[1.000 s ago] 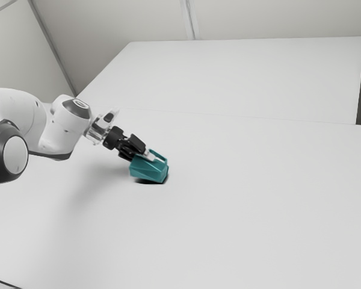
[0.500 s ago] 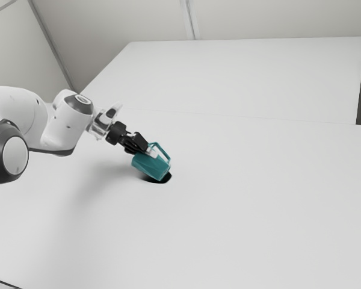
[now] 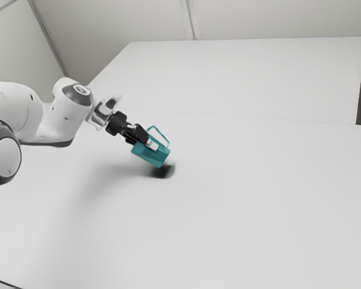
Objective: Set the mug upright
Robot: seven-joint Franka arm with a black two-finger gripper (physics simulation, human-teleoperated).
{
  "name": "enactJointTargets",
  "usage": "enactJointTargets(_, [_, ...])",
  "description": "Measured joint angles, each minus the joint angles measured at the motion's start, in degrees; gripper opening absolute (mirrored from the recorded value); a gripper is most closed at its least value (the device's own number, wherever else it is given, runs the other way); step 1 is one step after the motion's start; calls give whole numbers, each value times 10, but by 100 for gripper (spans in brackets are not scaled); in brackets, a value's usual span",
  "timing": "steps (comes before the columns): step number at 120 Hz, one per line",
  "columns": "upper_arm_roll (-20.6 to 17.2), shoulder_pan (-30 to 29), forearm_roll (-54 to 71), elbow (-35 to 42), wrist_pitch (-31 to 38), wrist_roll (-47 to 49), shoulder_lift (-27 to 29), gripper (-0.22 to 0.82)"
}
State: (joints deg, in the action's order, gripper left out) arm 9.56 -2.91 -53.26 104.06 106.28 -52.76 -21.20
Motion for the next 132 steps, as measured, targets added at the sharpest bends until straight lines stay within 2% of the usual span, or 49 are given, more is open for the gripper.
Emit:
enactJointTargets(27, [10, 43, 118, -8, 26, 13, 5, -18])
enactJointTargets(69, [6, 116, 348, -11, 133, 74, 8, -18])
enactJointTargets(99, [5, 152, 434, -25, 183, 116, -6, -18])
enactJointTargets(132, [6, 174, 503, -44, 202, 153, -35, -18])
